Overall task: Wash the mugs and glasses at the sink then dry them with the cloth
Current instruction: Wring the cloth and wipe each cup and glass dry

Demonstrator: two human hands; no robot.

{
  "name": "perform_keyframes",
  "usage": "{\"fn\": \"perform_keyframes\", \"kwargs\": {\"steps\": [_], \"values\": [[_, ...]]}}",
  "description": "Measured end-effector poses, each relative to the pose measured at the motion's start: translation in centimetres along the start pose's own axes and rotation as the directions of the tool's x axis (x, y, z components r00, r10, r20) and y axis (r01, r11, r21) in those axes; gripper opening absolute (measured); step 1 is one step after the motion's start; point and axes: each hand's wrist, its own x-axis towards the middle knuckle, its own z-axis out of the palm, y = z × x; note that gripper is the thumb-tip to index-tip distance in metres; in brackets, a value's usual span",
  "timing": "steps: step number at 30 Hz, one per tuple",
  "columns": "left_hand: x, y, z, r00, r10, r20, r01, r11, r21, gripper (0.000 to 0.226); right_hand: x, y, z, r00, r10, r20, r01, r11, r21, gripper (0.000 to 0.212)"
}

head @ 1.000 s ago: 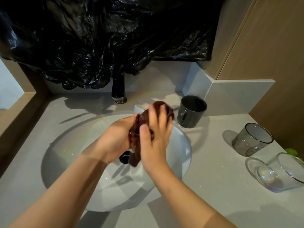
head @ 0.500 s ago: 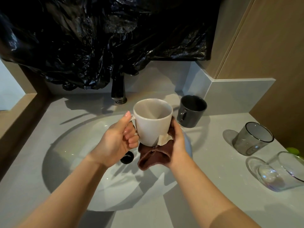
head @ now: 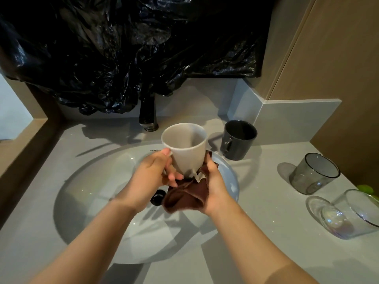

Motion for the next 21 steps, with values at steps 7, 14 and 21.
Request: {"fn": "perform_keyframes", "kwargs": {"steps": [7, 14, 21], "values": [[0.0, -0.2, -0.4, 0.992, 0.045, -0.115, -0.035, 0.996, 0.085, 0.039, -0.1, -0.7, -1.1, 0.956, -0.129, -0.265, 0.054, 0.961, -0.273, 0.026], [0.1, 0.5, 1.3, 0.987, 0.112, -0.116, -0.084, 0.971, 0.223, 0.042, -3.6, -3.3, -3.2, 0.802, -0.520, -0.292, 0.372, 0.819, -0.437, 0.010], [-0.3, 0.8, 8.3, 0.999, -0.034, 0.008, 0.033, 0.988, 0.151, 0.044, -9.1, -6.9, -7.1, 0.680, -0.683, -0.268, 0.465, 0.683, -0.563, 0.015]]}}
